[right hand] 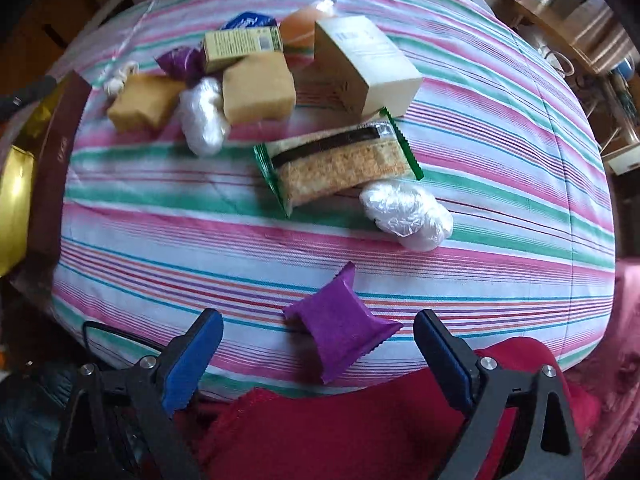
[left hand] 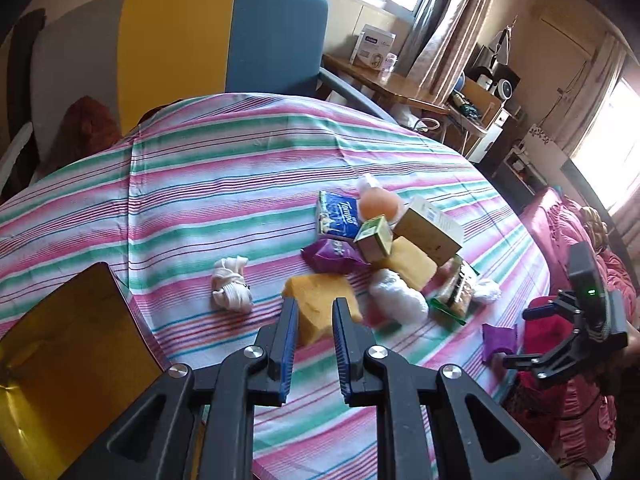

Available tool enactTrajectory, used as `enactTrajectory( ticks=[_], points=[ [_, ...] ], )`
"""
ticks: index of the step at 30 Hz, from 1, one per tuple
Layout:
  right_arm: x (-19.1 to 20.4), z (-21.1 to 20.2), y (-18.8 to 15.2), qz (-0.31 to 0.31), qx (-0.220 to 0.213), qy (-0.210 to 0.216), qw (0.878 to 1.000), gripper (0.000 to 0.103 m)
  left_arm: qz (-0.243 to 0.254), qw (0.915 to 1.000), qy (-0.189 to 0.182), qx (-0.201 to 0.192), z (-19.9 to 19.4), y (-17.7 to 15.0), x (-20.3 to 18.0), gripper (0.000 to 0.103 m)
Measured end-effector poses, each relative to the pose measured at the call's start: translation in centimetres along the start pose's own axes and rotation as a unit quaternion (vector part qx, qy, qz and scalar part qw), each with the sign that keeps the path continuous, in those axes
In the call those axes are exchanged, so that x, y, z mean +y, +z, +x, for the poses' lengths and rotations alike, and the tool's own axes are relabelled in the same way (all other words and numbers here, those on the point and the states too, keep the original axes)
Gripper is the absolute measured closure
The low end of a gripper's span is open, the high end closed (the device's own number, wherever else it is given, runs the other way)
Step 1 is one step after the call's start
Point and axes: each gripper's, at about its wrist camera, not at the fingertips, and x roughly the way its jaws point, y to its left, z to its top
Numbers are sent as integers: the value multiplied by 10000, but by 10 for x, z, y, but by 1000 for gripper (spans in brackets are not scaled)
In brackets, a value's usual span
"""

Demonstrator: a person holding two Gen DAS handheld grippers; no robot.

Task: Organize objects
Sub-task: 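Grasp the white rope bundle with the left tool while the right tool grasps the purple packet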

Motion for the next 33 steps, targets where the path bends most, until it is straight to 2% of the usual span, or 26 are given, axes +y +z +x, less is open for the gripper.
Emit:
enactTrajectory(
  ticks=[2,7,9,11,12,17,21,25,30,33],
  points=[
    [3,7,2,-255,197,-199,9993,14,53,10000,-40,-26,-6,-3,-2,86],
    [21,20,5,-1118,609,-591,9901,15,36,9999,-59,-91,-20,-10,3,86],
    [25,30,4,-1392,840,-802,9834,26,7,9999,-68,-115,-25,-12,7,86],
    [24,39,3,-1463,1001,-992,9791,62,-27,9999,-79,-145,-30,-15,11,86],
    [23,41,3,-1444,1015,-1031,9789,68,-31,9998,-94,-169,-34,-17,12,86],
    [15,36,-1,-1251,814,-985,9839,69,-114,9998,36,-187,-40,-21,23,86],
    [9,20,2,-1001,389,-913,9900,69,-225,9995,224,19,-27,-12,32,86],
    [4,4,4,-742,-35,-781,9942,69,-540,9971,431,325,-1,7,44,75],
    [18,-1,0,-408,-631,-327,9966,69,-566,9946,661,567,36,27,46,67],
    [20,-8,4,-241,-913,-8,9955,69,-602,9918,819,781,62,33,48,66]
  ],
)
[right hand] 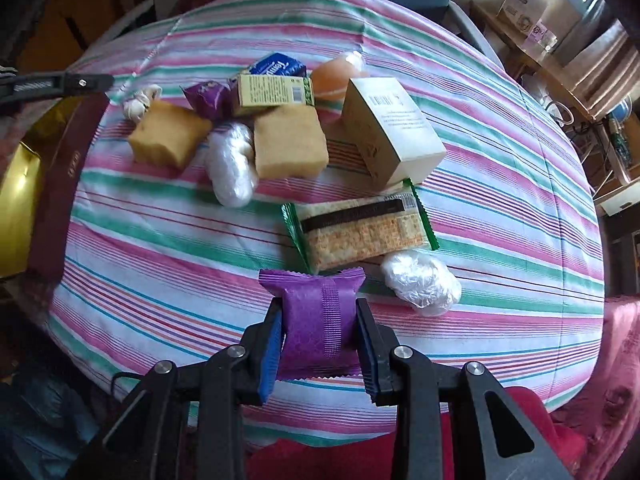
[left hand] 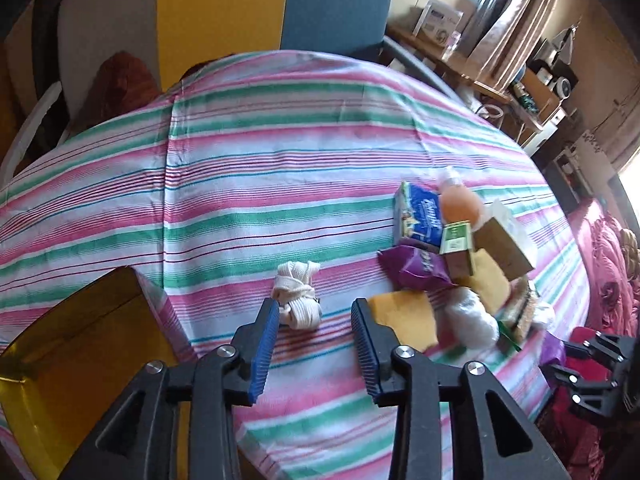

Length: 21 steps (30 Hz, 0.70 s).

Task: Organize objects
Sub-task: 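Grasp the white rope bundle with the left tool while the right tool grasps the purple packet, then carry the rope bundle into the gold tray and open the left tool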

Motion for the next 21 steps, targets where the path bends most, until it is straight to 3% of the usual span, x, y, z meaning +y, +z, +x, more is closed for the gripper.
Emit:
enactTrajectory(
  ticks=[3,11,14,16,21],
  points=[
    [0,2,5,115,-189,280,9994,69,-76,9998,118,170,19,6,0,65],
    [-4,15,1,308,-223,512,9980,69,0,9979,433,481,53,7,-3,65],
    [-2,12,2,396,-273,601,9970,69,145,9965,597,566,63,5,-7,72],
    [-2,14,4,434,-286,609,9968,69,266,9962,668,489,63,2,-9,73],
    [-4,14,4,524,-359,656,9958,69,277,9990,354,-17,31,-9,-11,75]
  ],
)
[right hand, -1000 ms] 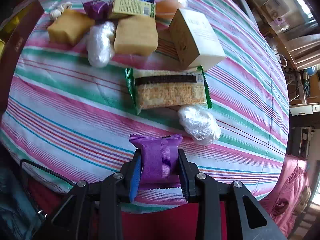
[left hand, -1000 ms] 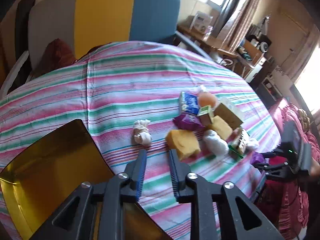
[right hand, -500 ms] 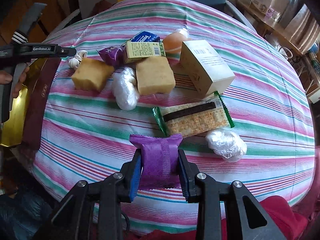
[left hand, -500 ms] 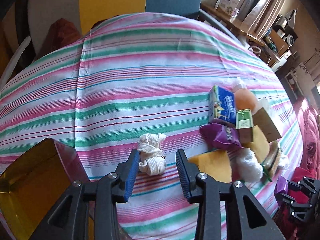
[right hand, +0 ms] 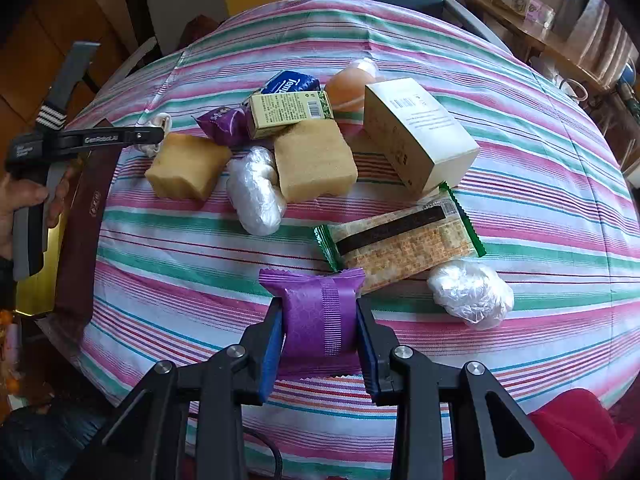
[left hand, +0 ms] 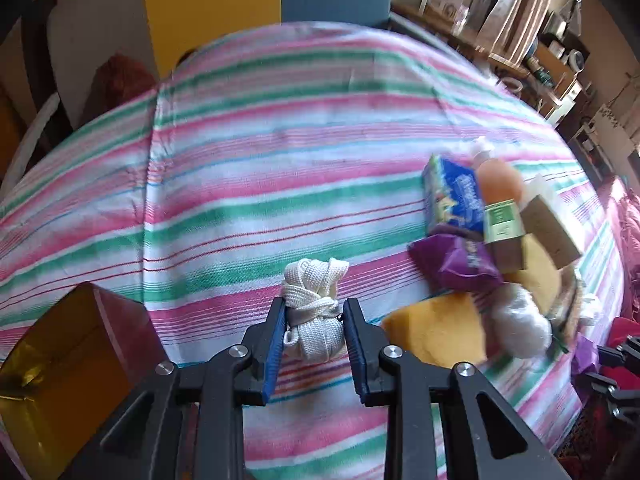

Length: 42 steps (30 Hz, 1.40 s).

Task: Organize objects
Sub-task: 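Carry the rope bundle into the gold tray and open the left tool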

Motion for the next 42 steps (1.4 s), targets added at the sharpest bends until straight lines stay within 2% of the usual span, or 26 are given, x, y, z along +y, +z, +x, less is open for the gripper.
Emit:
enactTrajectory(
  ticks=[3,6,10,14,16,18,25,34,39,42],
  points=[
    [-1,-1,0,70,-69,-22,9999,69,-124,9987,-268,-419,-43,-15,10,75],
    [-2,-3,-1,164,-151,-69,9997,69,-406,9958,-310,-758,-89,-32,41,75],
    [-1,-3,-1,184,-202,-131,9995,69,-1022,9904,23,-934,-133,-71,116,75],
    [-3,-4,-1,267,-255,-192,9991,69,-1716,9806,475,-822,-139,-106,186,75],
    [-4,-5,-1,321,-267,-225,9989,69,-1957,9754,748,-684,-130,-119,214,75],
    [-5,-5,-1,356,-270,-251,9987,69,-2154,9713,859,-529,-118,-128,232,75],
    [-6,-4,-2,407,-215,-338,9984,69,-2262,9659,1234,-270,-80,-136,252,75],
    [-8,-3,-2,454,-163,-357,9982,69,-2201,9628,1553,-208,-70,-134,265,72],
    [-9,-3,-2,472,-129,-405,9980,69,-2218,9628,1532,-212,-73,-136,268,58],
    [-9,-3,-2,485,-116,-451,9977,69,-2236,9629,1487,-256,-80,-138,268,56]
  ],
)
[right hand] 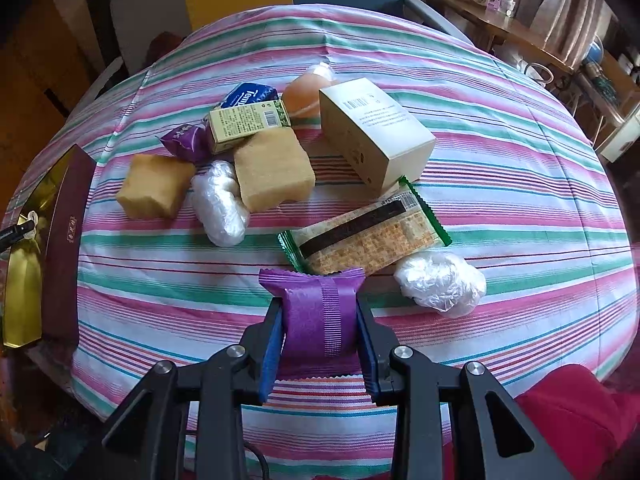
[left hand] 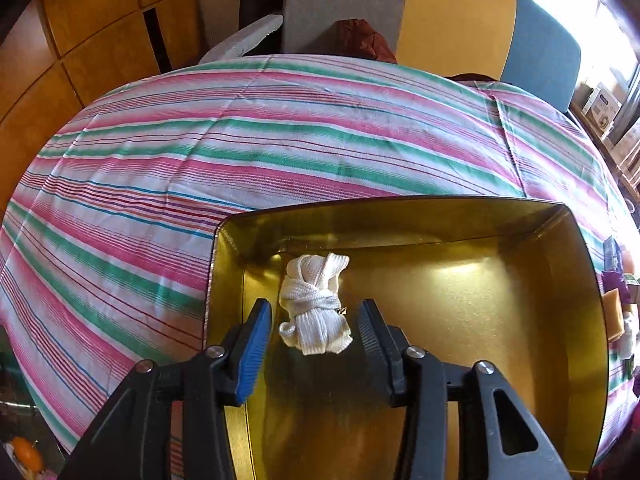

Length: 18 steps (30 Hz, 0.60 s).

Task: Organize objects
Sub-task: 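Carry the rope bundle into the gold tray and open the left tool, then carry the purple packet into the gold tray and open the right tool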

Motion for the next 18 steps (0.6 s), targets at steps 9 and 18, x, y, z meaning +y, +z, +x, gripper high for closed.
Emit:
enactTrajectory(
  ticks=[9,18],
  points=[
    [8,-10,0,92,-212,-203,9995,69,-68,9963,-336,-792,-80,-14,11,56],
    [171,-73,26,-1342,-891,1042,9814,69,-539,9862,-269,-1545,-150,-72,60,56]
  ],
)
